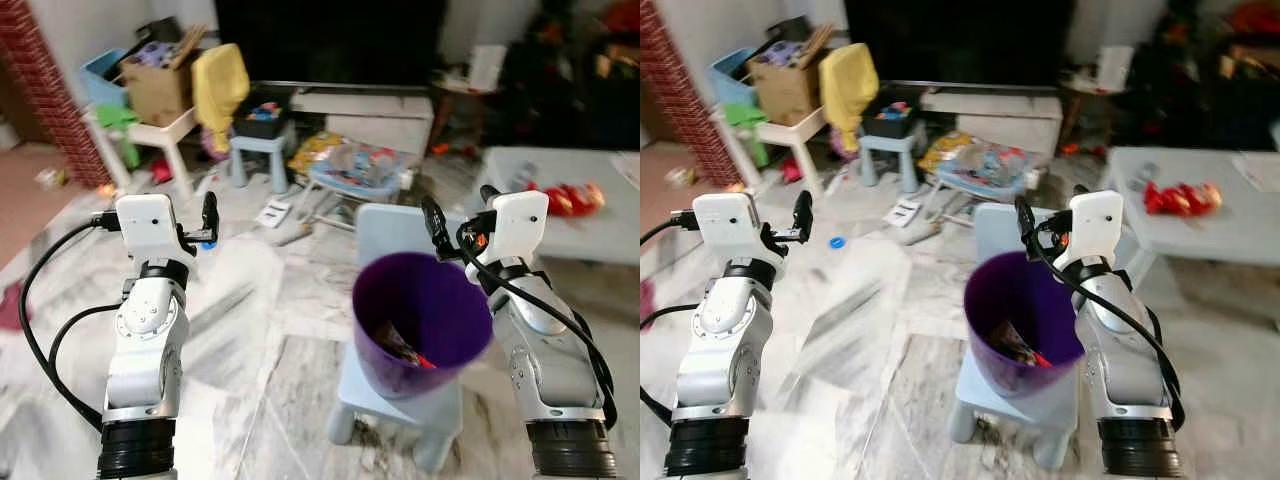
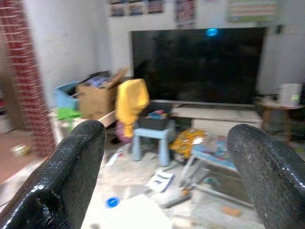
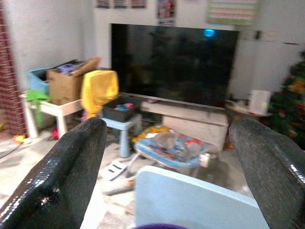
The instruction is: Picking trash to rubbish bin
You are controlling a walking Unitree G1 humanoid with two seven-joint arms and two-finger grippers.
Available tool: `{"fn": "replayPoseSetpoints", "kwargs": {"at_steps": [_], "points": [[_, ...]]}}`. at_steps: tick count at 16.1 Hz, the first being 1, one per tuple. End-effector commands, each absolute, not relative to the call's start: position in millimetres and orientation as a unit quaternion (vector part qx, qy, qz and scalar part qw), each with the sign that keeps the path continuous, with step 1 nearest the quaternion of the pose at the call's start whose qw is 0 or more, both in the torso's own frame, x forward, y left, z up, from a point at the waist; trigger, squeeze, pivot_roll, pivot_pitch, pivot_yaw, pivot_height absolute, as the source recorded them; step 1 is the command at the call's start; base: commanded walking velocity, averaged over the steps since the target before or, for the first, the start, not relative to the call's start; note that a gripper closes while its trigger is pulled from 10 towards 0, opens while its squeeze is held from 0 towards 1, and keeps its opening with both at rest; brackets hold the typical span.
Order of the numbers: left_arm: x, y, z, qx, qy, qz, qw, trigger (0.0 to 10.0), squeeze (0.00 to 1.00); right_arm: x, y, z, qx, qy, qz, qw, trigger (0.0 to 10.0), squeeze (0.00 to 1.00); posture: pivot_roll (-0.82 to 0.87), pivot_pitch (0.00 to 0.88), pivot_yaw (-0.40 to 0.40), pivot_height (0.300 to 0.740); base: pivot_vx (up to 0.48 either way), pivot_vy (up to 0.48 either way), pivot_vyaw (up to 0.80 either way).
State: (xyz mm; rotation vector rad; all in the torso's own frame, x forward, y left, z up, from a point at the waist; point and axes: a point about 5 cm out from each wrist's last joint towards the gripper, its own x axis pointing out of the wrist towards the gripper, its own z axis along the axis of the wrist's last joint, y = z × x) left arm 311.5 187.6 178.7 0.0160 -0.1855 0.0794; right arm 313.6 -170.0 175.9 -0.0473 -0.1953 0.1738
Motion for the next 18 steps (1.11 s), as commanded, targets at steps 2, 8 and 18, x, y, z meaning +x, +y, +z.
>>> {"fn": "replayPoseSetpoints", "kwargs": {"at_steps": [2, 8, 18], "points": [[318.1, 183.8, 183.9, -0.003, -0.1, 0.04, 0.994, 10.0, 0.0, 315.1, -174.1, 176.8, -0.022, -0.098, 0.077, 0.992, 10.0, 0.0, 0.02, 0.035, 0.0, 0.74, 0.0, 0.0, -0.8], [323.8, 183.9, 195.2, -0.021, -0.123, 0.044, 0.991, 10.0, 0.0, 314.0, -174.6, 179.0, -0.024, -0.099, 0.073, 0.992, 10.0, 0.0, 0.01, 0.043, 0.0, 0.74, 0.0, 0.0, -0.8], [325.9, 180.9, 188.8, -0.022, -0.11, 0.043, 0.993, 10.0, 0.0, 313.3, -178.2, 181.2, -0.03, -0.099, 0.067, 0.992, 10.0, 0.0, 0.0, 0.047, -0.005, 0.74, 0.0, 0.0, -0.8]]}}
